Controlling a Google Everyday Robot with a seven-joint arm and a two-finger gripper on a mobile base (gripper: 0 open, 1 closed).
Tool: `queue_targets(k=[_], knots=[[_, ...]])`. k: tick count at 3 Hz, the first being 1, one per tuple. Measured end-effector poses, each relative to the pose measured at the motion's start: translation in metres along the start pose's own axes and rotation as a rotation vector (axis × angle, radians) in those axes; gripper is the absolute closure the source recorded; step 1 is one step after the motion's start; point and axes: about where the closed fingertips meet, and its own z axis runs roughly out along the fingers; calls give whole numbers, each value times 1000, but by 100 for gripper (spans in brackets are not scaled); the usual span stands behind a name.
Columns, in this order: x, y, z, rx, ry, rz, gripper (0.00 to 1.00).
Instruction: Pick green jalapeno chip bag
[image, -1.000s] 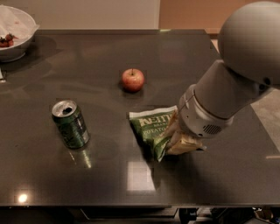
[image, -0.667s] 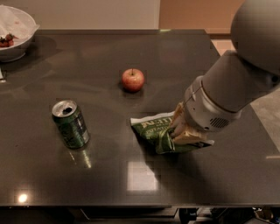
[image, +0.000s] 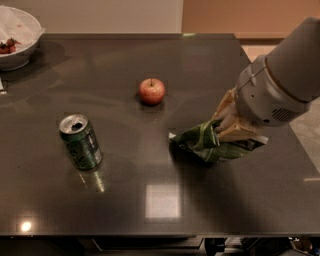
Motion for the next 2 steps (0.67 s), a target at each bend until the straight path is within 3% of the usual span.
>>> queue_targets(k=[2], knots=[[2, -42, -72, 136, -15, -42, 100]])
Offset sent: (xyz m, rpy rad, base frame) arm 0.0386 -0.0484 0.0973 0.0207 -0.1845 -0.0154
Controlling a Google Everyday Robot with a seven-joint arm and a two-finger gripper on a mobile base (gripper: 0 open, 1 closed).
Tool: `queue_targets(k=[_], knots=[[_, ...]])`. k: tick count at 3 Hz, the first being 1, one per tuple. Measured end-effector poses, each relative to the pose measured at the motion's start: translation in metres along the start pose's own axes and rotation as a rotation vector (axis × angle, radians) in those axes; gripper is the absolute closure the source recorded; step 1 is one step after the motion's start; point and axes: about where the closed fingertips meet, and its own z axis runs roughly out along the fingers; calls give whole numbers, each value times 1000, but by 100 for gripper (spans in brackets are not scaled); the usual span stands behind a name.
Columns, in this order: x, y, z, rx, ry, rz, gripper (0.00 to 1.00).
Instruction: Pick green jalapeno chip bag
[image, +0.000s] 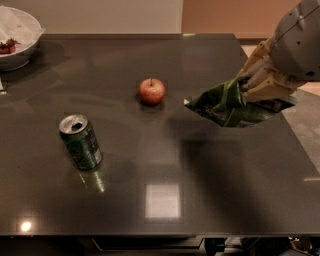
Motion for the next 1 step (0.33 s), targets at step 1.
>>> queue_targets(k=[1], knots=[[0, 0, 0, 0, 0, 0, 100]])
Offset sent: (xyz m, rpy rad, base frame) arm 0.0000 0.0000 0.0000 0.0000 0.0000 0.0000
